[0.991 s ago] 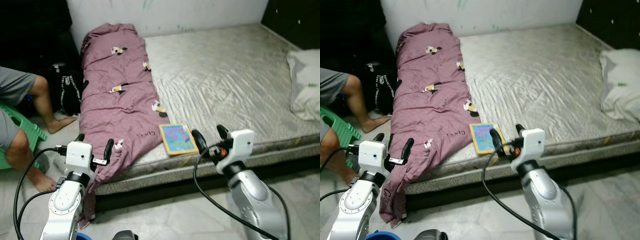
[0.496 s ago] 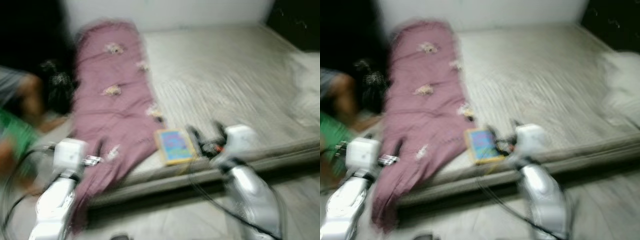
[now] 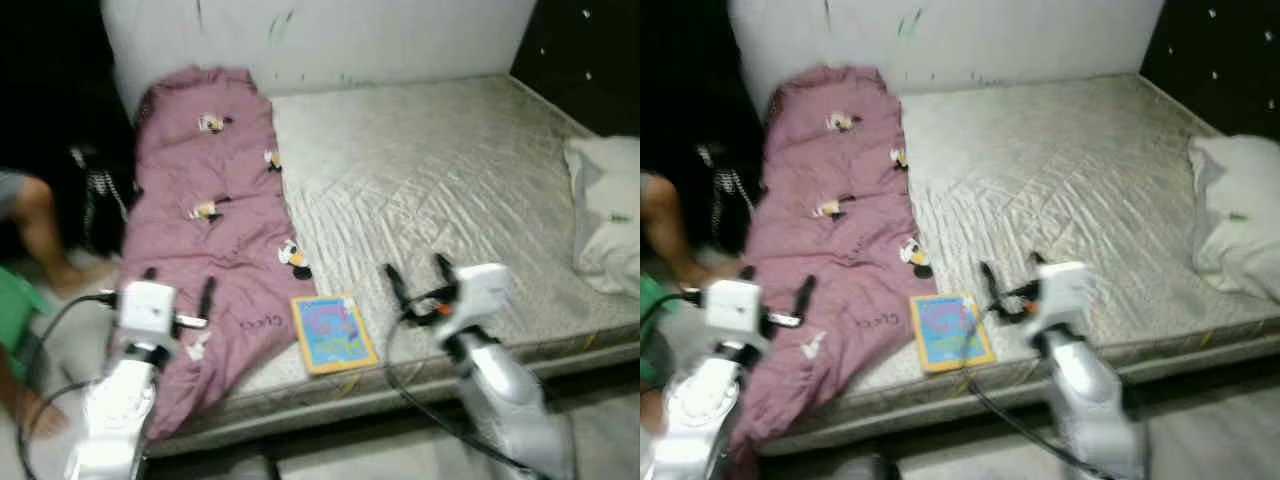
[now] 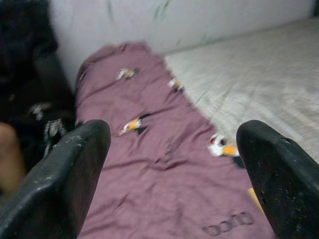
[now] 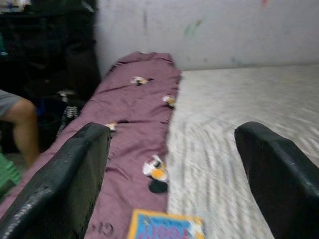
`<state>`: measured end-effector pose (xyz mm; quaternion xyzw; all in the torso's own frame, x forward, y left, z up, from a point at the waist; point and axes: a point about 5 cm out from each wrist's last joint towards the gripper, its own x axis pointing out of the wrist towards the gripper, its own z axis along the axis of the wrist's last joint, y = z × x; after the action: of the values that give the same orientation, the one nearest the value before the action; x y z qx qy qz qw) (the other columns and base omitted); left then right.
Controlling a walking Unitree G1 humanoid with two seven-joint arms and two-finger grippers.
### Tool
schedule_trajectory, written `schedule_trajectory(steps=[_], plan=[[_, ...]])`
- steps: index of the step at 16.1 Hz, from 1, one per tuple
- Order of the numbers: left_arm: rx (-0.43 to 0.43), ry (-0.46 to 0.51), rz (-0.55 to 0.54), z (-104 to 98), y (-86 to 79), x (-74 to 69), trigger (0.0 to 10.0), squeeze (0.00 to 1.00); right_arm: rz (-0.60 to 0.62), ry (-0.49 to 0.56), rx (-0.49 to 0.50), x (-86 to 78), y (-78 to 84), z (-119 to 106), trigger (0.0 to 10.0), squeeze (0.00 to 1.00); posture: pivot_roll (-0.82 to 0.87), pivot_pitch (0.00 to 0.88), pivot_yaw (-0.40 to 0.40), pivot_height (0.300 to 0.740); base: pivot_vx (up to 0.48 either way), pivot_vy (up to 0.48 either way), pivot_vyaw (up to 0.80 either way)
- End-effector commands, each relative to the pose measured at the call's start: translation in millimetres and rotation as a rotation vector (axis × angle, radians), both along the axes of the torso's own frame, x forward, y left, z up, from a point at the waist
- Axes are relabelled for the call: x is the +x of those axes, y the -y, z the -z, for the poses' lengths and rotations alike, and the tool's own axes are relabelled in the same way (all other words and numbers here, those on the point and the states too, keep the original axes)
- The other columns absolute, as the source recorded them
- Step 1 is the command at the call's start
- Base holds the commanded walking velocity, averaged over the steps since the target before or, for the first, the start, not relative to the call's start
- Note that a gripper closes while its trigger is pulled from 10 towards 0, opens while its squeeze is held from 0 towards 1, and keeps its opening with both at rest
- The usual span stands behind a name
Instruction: Clean up the room
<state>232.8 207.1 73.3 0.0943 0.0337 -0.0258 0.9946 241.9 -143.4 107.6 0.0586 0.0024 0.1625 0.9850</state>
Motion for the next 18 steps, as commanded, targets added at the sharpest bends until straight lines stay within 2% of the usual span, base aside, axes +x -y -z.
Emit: schedule_trajectory(steps=[1,3,5,6,9,12,14,15,16,18], plan=[[0.022,0.022,0.011,-4,3.3,3.9,10.0,0.0,0.04,0.004,-0.016,0.4,8.6,1,10.0,0.0,-0.06,0.012,0.028,0.74,0.0,0.0,0.8],[0.019,0.026,0.013,-5,5.9,8.8,10.0,0.0,0.069,0.011,-0.01,2.7,9.9,2,10.0,0.0,-0.07,0.0,0.062,0.74,0.0,0.0,0.51],[0.009,0.034,0.072,-8,16.2,23.0,10.0,0.0,0.129,0.019,0.01,1.4,11.8,3,10.0,0.0,-0.09,0.0,0.106,0.74,0.0,0.0,0.0],[0.009,0.034,0.082,-8,17.6,25.1,10.0,0.0,0.137,0.02,0.011,0.9,12.3,3,10.0,0.0,-0.1,0.0,0.121,0.74,0.0,0.0,0.0],[0.012,0.037,0.121,-9,25.3,33.9,10.0,0.0,0.163,0.022,-0.004,-2.8,18.2,4,10.0,0.0,-0.11,0.0,0.117,0.74,0.0,0.0,0.0],[0.002,0.039,0.063,-6,19.5,25.5,10.0,0.0,0.109,0.01,-0.023,4.0,16.4,6,10.0,0.0,-0.07,0.0,0.046,0.74,0.0,0.0,0.0],[-0.003,0.038,-0.012,-1,11.9,9.2,10.0,0.0,0.031,0.002,-0.031,14.3,7.5,6,10.0,0.0,0.0,0.0,-0.037,0.74,0.0,0.0,0.0],[-0.003,0.036,-0.038,1,8.6,3.7,10.0,0.0,0.006,0.0,-0.033,17.9,3.5,6,10.0,0.0,0.0,0.0,-0.037,0.74,0.0,0.0,0.0],[-0.001,0.037,-0.081,3,4.9,-5.5,10.0,0.0,-0.039,0.002,-0.04,24.7,-3.6,5,10.0,0.0,0.03,0.0,-0.079,0.74,0.0,0.0,0.0],[0.001,0.039,-0.099,2,4.1,-9.6,10.0,0.0,-0.059,0.008,-0.044,29.0,-7.1,4,10.0,0.0,0.04,0.0,-0.09,0.74,0.0,0.0,0.0]])
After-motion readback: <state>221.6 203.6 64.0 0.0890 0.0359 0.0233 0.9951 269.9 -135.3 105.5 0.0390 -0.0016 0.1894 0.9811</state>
